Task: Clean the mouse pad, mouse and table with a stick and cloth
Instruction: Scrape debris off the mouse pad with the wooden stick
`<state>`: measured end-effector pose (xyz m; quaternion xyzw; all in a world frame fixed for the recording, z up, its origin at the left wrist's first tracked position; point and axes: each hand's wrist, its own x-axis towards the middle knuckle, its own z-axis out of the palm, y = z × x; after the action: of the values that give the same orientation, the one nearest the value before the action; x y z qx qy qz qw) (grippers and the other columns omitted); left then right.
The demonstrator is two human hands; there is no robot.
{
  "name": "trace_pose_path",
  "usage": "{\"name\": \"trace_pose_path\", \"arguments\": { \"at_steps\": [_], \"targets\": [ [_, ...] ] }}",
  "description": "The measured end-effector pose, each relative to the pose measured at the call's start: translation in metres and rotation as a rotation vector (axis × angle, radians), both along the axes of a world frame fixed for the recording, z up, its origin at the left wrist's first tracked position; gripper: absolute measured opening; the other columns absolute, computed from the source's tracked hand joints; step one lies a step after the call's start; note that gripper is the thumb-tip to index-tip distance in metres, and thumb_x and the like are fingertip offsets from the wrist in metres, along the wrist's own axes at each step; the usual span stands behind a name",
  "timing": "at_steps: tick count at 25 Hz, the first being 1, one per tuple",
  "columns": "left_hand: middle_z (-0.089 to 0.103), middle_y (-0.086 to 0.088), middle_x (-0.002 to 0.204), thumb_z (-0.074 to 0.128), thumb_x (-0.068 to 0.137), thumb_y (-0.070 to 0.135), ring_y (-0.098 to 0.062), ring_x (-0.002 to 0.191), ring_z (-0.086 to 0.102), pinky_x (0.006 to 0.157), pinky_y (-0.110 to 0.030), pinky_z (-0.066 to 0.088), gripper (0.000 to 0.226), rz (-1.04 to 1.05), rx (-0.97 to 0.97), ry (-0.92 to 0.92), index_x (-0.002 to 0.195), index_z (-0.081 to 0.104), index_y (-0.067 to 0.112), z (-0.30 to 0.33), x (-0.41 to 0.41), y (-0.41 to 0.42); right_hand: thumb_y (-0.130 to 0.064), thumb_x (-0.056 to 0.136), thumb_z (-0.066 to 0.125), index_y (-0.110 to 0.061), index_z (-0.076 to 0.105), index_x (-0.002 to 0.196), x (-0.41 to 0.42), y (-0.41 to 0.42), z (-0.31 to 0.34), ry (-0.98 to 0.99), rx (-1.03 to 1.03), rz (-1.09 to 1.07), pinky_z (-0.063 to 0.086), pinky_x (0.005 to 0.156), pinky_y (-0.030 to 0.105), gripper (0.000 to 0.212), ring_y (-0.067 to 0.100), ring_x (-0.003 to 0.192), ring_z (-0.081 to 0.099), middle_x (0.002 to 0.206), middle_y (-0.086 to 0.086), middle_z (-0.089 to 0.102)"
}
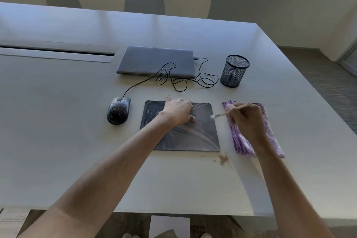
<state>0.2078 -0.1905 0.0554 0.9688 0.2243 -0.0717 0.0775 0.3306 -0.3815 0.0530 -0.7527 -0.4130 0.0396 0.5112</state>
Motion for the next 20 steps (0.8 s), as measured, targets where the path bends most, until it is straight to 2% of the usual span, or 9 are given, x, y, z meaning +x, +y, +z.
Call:
{"name": "trace_pose_path", "arguments": {
  "at_steps": [3,5,7,9,13,15,17,20],
  "targets": [
    [0.056,-0.012,0.126,0.056,0.089,0.051,-0.028,0.121,0.052,0.114,-0.057,0.002,0.051,0.004,0.004,-0.005,0.129,0.052,0.018,0.001,-0.001,-0.001,-0.030,0.095,0.059,-0.021,0.064,0.060,-0.009,0.031,0.001,-0.158,-0.063,-0.078,0.048,0.050,0.029,0.036,0.004,0.046,0.059,0.050,-0.003,0.063],
    [0.056,-0.012,0.125,0.056,0.089,0.051,-0.028,0.121,0.052,0.114,-0.058,0.000,0.051,0.010,0.000,-0.008,0.129,0.052,0.019,0.001,-0.003,-0.001,-0.027,0.095,0.060,-0.019,0.062,0.059,-0.014,0.040,-0.002,-0.210,-0.109,-0.094,0.051,0.055,0.033,0.037,0.014,0.050,0.062,0.051,0.001,0.063],
    [0.057,-0.011,0.124,0.056,0.090,0.050,-0.028,0.121,0.052,0.113,-0.058,-0.001,0.051,0.012,-0.006,-0.016,0.129,0.052,0.019,0.001,-0.003,-0.001,-0.024,0.095,0.059,-0.008,0.064,0.057,-0.020,0.037,-0.002,-0.240,-0.153,-0.105,0.052,0.056,0.039,0.042,0.023,0.049,0.062,0.050,0.006,0.063],
    [0.057,-0.011,0.124,0.056,0.090,0.050,-0.028,0.121,0.052,0.113,-0.058,-0.003,0.050,0.017,-0.019,-0.019,0.129,0.052,0.019,0.000,-0.003,-0.001,-0.021,0.095,0.058,-0.005,0.065,0.053,-0.027,0.023,-0.001,-0.228,-0.189,-0.107,0.053,0.054,0.040,0.045,0.024,0.045,0.061,0.047,0.007,0.061],
    [0.056,-0.006,0.128,0.056,0.090,0.050,-0.025,0.125,0.049,0.112,-0.060,-0.006,0.046,0.005,-0.030,-0.025,0.125,0.055,0.020,-0.002,-0.002,0.001,-0.014,0.092,0.059,-0.017,0.061,0.043,-0.049,-0.020,-0.001,-0.148,-0.253,-0.132,0.052,0.056,0.035,0.049,0.013,0.043,0.060,0.044,-0.002,0.062],
    [0.055,-0.006,0.129,0.056,0.090,0.050,-0.025,0.125,0.049,0.111,-0.061,-0.008,0.045,0.003,-0.033,-0.021,0.123,0.056,0.020,-0.003,-0.002,0.002,-0.022,0.088,0.058,-0.023,0.056,0.037,-0.056,-0.037,-0.002,-0.058,-0.269,-0.147,0.049,0.055,0.031,0.051,0.007,0.041,0.057,0.042,-0.006,0.061],
    [0.056,-0.008,0.126,0.057,0.089,0.050,-0.026,0.122,0.051,0.111,-0.061,-0.008,0.045,0.009,-0.026,-0.023,0.123,0.056,0.020,-0.004,-0.001,0.002,-0.033,0.080,0.052,-0.020,0.061,0.042,-0.058,-0.047,0.000,0.056,-0.230,-0.157,0.042,0.049,0.026,0.041,0.006,0.037,0.053,0.041,-0.006,0.058],
    [0.057,-0.009,0.124,0.057,0.089,0.050,-0.024,0.124,0.050,0.111,-0.061,-0.007,0.045,0.005,-0.008,-0.025,0.123,0.056,0.020,-0.004,0.000,0.002,-0.036,0.078,0.052,-0.016,0.069,0.058,-0.049,-0.043,0.003,0.224,-0.006,-0.131,0.036,0.041,0.022,0.033,0.014,0.032,0.045,0.041,0.004,0.055]
  ]
}}
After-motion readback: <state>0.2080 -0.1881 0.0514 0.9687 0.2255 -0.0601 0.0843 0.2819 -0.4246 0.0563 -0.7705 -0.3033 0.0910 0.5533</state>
